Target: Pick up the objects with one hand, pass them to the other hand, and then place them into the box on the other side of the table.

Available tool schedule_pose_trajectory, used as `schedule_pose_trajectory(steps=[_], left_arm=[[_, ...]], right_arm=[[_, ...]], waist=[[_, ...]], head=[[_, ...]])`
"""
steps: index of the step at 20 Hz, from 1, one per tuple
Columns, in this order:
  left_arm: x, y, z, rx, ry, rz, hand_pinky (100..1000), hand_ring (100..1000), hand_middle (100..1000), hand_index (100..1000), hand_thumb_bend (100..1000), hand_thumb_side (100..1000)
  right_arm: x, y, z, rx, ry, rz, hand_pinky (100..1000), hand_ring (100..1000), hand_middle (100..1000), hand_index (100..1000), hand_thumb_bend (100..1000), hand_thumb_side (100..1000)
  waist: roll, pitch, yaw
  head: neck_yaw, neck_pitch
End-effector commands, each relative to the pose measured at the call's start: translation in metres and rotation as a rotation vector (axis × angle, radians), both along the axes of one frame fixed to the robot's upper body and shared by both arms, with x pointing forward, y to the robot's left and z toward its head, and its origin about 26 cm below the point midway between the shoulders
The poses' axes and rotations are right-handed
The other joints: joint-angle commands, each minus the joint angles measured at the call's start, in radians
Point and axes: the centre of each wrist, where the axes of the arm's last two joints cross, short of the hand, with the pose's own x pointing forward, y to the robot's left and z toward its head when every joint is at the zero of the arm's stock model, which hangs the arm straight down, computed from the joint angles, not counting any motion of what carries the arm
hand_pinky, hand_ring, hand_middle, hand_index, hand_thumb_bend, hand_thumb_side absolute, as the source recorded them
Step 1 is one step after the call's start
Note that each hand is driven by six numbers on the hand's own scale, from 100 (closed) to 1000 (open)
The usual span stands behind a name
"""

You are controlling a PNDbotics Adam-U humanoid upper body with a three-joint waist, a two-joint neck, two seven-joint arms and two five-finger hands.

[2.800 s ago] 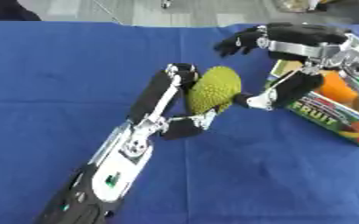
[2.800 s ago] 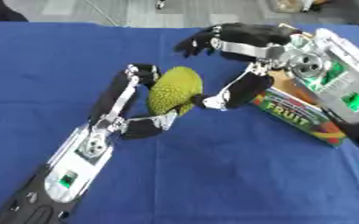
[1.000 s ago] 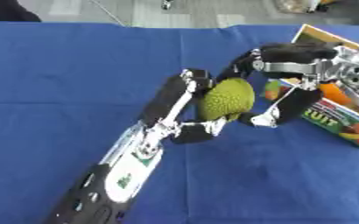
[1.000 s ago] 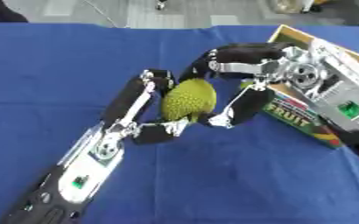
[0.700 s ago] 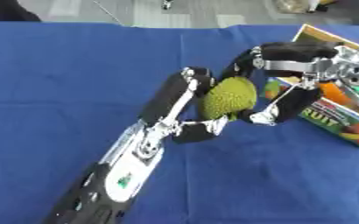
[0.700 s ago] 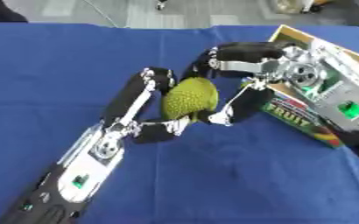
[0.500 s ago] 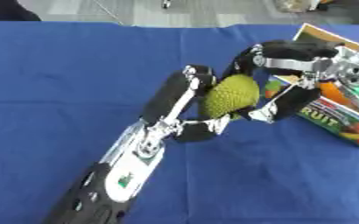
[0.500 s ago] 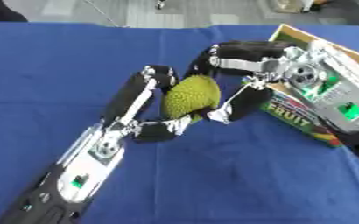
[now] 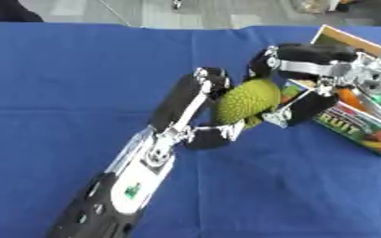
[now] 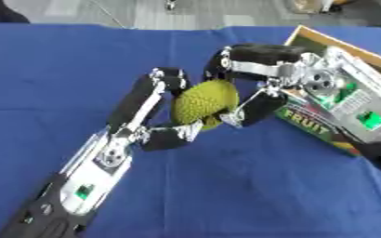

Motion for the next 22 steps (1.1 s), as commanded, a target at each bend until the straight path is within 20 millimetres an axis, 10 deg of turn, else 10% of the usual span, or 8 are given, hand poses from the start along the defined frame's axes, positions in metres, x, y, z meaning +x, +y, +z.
schedule_pose_trajectory(steps=[1,4,13,22], left_arm=[[-0.001,-0.004,0.006,0.001,-0.014,0.025,602,568,519,580,339,100],[0.001,-0.004,0.001,0.026,-0.004,0.065,655,630,582,667,505,116],[0.003,-0.004,-0.004,0.059,-0.01,0.125,770,766,721,804,991,689],[0.005,-0.001,-0.005,-0.017,-0.011,0.215,788,790,739,821,1000,713]], right_arm=[[-0.003,-0.004,0.011,-0.001,-0.025,0.007,623,519,464,583,100,100],[-0.003,-0.006,0.013,-0.001,-0.028,0.015,615,506,448,563,100,100],[-0.004,-0.011,0.019,0.017,-0.042,0.01,605,494,431,548,100,100],[-0.004,-0.015,0.02,0.025,-0.047,-0.003,597,487,425,541,100,100]], waist=[[-0.013,-0.003,-0.003],[-0.013,-0.004,-0.005],[-0.011,-0.005,-0.009],[-0.011,-0.007,-0.011]], head=[[0.003,-0.009],[0.003,-0.009],[0.005,-0.011],[-0.009,-0.012]])
